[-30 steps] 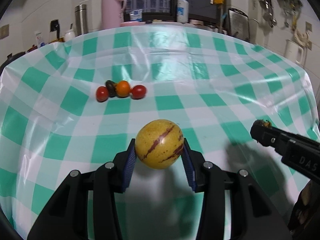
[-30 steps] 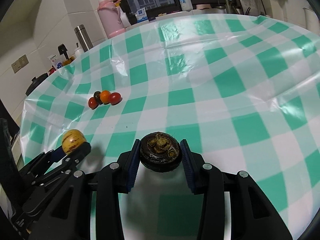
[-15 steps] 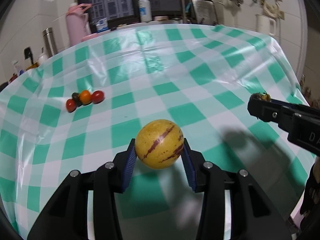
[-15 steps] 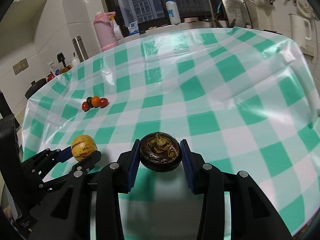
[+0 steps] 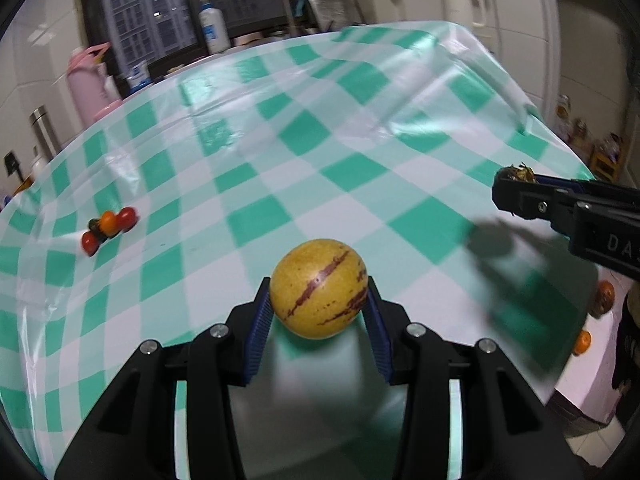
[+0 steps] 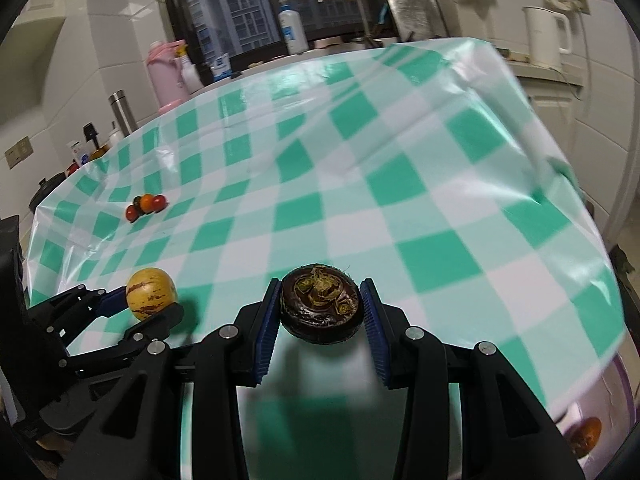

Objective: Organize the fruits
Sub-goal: 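Carry the mangosteen and pepino melon into the white box and open both tools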

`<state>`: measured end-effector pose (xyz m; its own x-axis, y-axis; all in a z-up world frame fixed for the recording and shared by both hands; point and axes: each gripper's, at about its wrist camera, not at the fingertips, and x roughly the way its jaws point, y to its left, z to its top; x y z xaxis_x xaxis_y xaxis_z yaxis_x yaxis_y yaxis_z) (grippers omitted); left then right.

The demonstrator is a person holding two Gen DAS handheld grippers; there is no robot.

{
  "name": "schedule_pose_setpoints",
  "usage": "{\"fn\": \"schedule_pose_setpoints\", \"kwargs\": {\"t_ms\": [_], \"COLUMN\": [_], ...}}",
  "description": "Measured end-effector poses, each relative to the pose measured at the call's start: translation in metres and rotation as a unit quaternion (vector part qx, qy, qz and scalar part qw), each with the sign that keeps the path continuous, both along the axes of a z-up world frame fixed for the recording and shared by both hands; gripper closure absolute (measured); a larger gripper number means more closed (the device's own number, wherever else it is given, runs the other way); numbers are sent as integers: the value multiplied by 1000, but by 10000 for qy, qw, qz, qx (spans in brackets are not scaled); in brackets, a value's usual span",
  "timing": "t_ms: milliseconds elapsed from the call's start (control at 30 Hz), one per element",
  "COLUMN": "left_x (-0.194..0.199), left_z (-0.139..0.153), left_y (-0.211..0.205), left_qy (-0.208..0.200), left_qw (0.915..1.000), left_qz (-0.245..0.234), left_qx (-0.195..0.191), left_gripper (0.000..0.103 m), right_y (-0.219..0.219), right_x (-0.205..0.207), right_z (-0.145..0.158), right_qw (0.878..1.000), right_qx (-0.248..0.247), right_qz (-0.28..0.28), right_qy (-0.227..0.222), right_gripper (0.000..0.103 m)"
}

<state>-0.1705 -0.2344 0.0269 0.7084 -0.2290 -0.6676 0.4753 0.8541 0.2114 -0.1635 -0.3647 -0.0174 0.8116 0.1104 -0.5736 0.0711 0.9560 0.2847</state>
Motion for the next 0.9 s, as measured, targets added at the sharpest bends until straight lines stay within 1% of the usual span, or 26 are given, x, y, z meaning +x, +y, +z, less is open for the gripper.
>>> {"fn": "schedule_pose_setpoints", "kwargs": {"t_ms": [267,433,600,733,833,900], "left_x": [-27,-38,-51,-69,-86,-99], "left_z": [-7,-10,-9,-4,-2,-5], "left_y": [-44,-68,-89,-112,-128,-139], "left_qy": [31,9,-20,92,231,294], "left_qw": [9977,9945,9904,9828,9730,9656], "left_qz": [-641,-966,-1300,-1824,-2295,-2581], "left_qx": [239,410,480,282,115,103], "left_gripper": [59,59,59,59,59,59], "right_y": [-45,-74,-100,-125,-143,-151], "right_x": [-35,-59,-82,-103,-117,-122], "right_z": [-15,-23,-32,-42,-52,-62], "right_qw": [9988,9965,9929,9872,9826,9809], "right_qx": [150,238,231,225,235,178], "right_qz": [-455,-800,-1167,-1569,-1817,-1879], "right_qy": [25,5,43,150,305,472], "right_gripper": [63,63,63,63,63,63]}}
